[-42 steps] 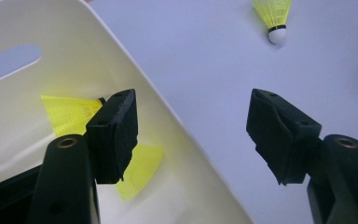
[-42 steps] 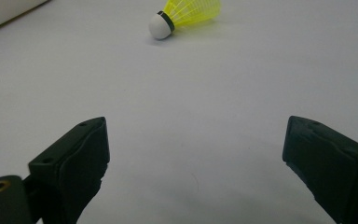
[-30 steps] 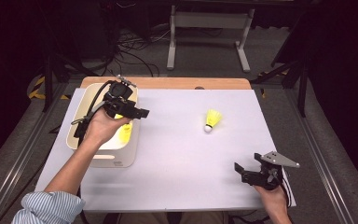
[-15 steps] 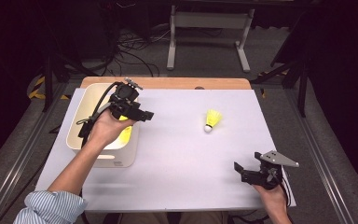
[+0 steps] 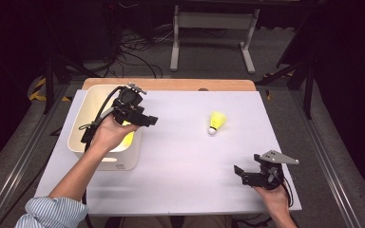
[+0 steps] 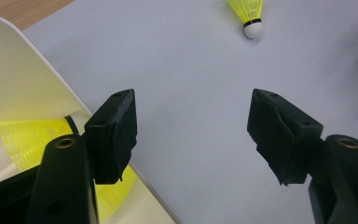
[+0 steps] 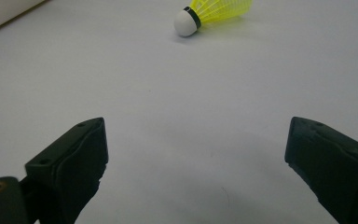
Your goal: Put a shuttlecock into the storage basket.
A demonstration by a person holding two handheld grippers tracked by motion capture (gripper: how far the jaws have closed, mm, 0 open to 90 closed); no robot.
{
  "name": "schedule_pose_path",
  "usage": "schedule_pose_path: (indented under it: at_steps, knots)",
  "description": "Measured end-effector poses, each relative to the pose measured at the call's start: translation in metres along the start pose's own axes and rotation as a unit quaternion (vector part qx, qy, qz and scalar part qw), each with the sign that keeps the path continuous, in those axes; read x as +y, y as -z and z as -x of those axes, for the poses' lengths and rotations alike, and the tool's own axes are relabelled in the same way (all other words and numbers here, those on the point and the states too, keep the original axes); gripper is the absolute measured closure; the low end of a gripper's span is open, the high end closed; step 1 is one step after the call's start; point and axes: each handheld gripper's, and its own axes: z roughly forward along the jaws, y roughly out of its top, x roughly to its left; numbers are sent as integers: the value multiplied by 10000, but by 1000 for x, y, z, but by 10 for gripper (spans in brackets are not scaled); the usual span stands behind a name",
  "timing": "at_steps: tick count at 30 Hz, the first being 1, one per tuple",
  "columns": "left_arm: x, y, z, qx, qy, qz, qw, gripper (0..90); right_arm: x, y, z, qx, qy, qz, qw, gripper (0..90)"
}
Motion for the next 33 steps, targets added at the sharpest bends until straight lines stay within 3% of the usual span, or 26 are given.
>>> schedule_pose_path:
  at_steps: [2,5,8,15,28,33]
  knots:
    - [-1,-1,1,28,-5,1,10000,339,2,-1,-1,5,-13,3,10000,73]
    - [-3,-4,3,38,17,-3,10000,338,8,-4,0,128,-341,-89,9993,91]
    - [-6,-5,4,23,38,19,10000,338,13,-5,-1,77,-412,-147,9990,116]
    - [-8,-3,5,53,53,54,10000,338,31,-13,-8,38,-161,-239,9996,167]
    - [-8,-7,4,17,56,36,10000,337,57,-48,-12,-99,-86,-672,9977,194]
    - [-8,-10,3,4,87,38,10000,337,65,-56,-12,-170,-81,-717,9973,228]
